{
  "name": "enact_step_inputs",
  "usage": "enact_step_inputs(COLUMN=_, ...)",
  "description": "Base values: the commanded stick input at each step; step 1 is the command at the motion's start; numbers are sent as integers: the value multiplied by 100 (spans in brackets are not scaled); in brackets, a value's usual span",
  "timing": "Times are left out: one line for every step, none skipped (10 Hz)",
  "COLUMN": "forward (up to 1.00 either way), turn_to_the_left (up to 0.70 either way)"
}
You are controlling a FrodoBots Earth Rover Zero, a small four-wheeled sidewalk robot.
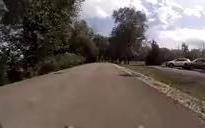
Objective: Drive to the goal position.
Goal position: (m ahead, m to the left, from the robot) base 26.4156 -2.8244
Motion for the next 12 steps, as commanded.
enact_step_inputs(forward=70, turn_to_the_left=0)
enact_step_inputs(forward=70, turn_to_the_left=0)
enact_step_inputs(forward=70, turn_to_the_left=0)
enact_step_inputs(forward=70, turn_to_the_left=0)
enact_step_inputs(forward=70, turn_to_the_left=0)
enact_step_inputs(forward=70, turn_to_the_left=0)
enact_step_inputs(forward=70, turn_to_the_left=0)
enact_step_inputs(forward=70, turn_to_the_left=0)
enact_step_inputs(forward=70, turn_to_the_left=0)
enact_step_inputs(forward=70, turn_to_the_left=0)
enact_step_inputs(forward=70, turn_to_the_left=0)
enact_step_inputs(forward=70, turn_to_the_left=0)
